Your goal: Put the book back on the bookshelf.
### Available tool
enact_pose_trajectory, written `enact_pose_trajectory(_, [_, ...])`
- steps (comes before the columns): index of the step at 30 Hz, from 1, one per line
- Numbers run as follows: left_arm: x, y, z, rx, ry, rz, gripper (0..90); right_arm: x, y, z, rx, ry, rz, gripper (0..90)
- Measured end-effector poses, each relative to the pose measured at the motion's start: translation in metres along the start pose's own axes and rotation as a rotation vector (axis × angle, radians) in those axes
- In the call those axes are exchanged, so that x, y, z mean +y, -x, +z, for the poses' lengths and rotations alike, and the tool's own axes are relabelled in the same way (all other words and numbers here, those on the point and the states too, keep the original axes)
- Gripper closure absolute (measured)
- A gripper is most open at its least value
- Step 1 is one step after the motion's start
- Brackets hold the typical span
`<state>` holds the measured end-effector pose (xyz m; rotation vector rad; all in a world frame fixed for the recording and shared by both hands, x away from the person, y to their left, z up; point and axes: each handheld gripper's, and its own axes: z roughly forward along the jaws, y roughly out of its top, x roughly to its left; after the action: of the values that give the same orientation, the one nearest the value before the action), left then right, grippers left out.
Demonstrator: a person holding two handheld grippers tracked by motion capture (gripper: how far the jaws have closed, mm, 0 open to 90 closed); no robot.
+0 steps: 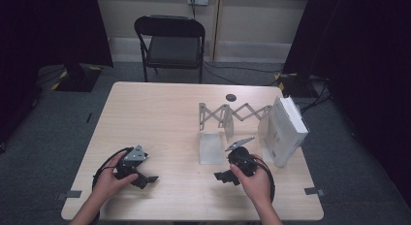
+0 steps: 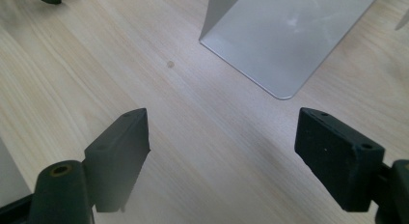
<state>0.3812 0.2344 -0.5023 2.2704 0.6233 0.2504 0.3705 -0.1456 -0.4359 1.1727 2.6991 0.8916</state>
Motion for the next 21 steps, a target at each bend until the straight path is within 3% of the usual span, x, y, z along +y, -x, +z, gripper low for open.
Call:
enact_pose_trajectory(17, [0.000,0.000,0.000,0.000,0.000,0.000,0.0,-0.001,-0.016,0.039,0.027,-0.015,-0.058,19.3])
enact_pose_trajectory(21, [0.000,0.000,0.000,0.000,0.000,0.000,0.0,-0.002,-0.020,0.049,0.018,-0.028,-0.094,18.5])
